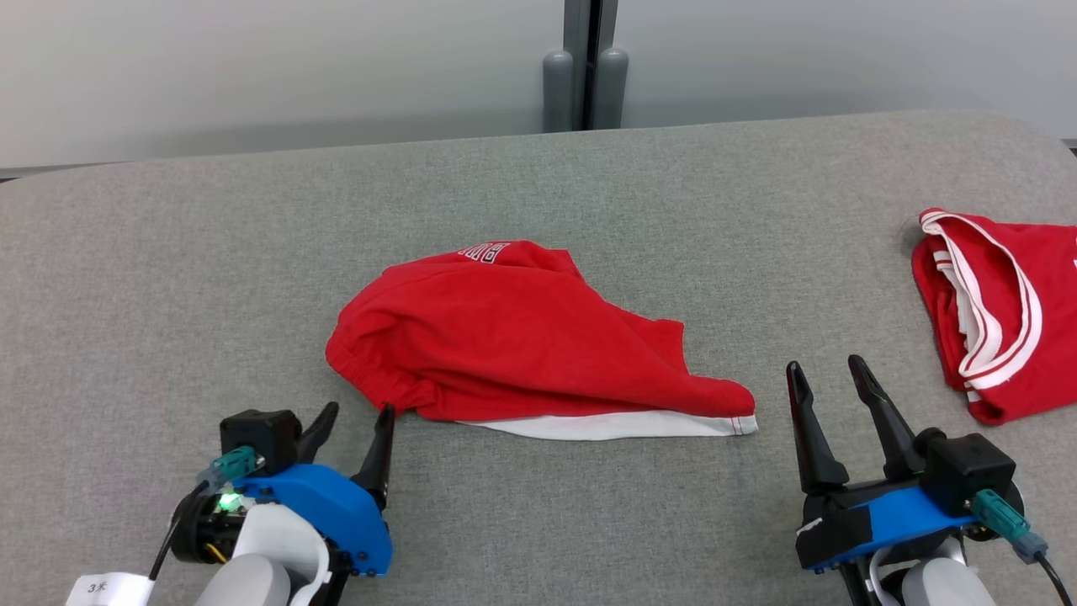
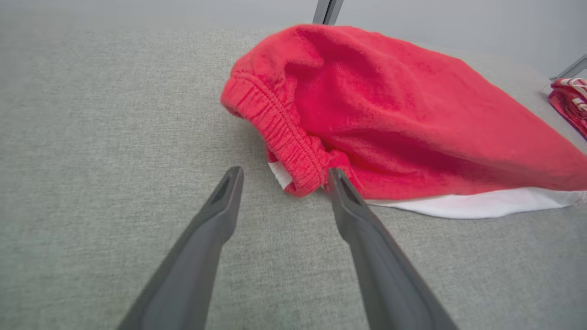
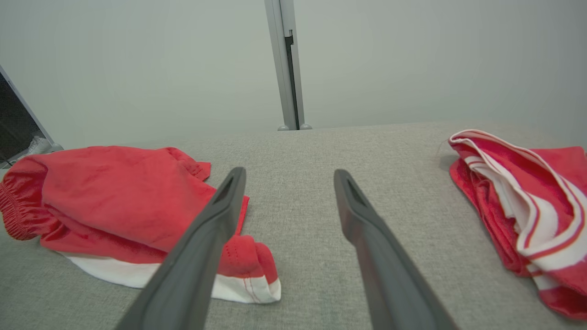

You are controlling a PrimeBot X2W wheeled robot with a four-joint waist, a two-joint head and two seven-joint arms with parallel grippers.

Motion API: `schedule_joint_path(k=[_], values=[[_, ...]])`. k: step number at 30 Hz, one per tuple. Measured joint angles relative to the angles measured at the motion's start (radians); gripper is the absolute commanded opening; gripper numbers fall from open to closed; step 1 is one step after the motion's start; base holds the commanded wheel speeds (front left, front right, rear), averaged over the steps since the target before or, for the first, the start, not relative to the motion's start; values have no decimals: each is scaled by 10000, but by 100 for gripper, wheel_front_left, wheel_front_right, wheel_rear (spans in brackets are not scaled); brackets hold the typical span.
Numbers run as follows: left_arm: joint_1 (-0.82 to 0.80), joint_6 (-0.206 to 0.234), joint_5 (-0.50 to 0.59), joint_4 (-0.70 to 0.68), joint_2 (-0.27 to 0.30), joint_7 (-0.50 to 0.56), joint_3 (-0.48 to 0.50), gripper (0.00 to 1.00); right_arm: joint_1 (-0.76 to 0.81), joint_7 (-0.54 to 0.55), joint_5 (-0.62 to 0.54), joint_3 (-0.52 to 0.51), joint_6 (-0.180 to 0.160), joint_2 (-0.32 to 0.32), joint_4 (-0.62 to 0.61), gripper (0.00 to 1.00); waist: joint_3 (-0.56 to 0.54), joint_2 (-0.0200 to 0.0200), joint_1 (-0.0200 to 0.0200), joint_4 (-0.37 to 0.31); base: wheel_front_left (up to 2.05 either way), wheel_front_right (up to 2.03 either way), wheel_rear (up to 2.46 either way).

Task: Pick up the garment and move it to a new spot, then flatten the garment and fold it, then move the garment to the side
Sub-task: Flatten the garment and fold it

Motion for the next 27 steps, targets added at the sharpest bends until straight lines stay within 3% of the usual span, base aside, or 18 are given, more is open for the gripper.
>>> schedule_joint_path(k=[10, 11, 12, 13, 21, 27], values=[[-393, -244, -337, 393, -230, 230, -115, 100, -47, 13, 8, 121, 0, 0, 35, 100, 74, 0, 0, -280, 0, 0, 0], [-406, -272, -387, 408, -244, 230, -119, 86, -46, 13, 10, 107, 0, 0, 36, 100, 69, 0, 0, -314, 0, 0, 0], [-412, -355, -430, 439, -240, 244, -130, 24, -45, 12, 13, 102, 0, 0, 38, 100, 63, 0, 0, -341, 0, 0, 0], [-415, -397, -474, 462, -244, 247, -130, 0, -43, 12, 15, 90, 0, 0, 42, 100, 55, 0, 0, -362, 0, 0, 0], [-424, -792, -869, 138, -387, -299, -65, 0, -9, 6, 0, -42, 0, 0, 31, 100, -50, 0, 0, -258, 0, 0, 0], [338, -1020, -2102, -1900, -433, 180, 140, 0, 116, 42, -13, -88, 0, 0, -63, 100, -174, 0, 0, -76, 0, 0, 0]])
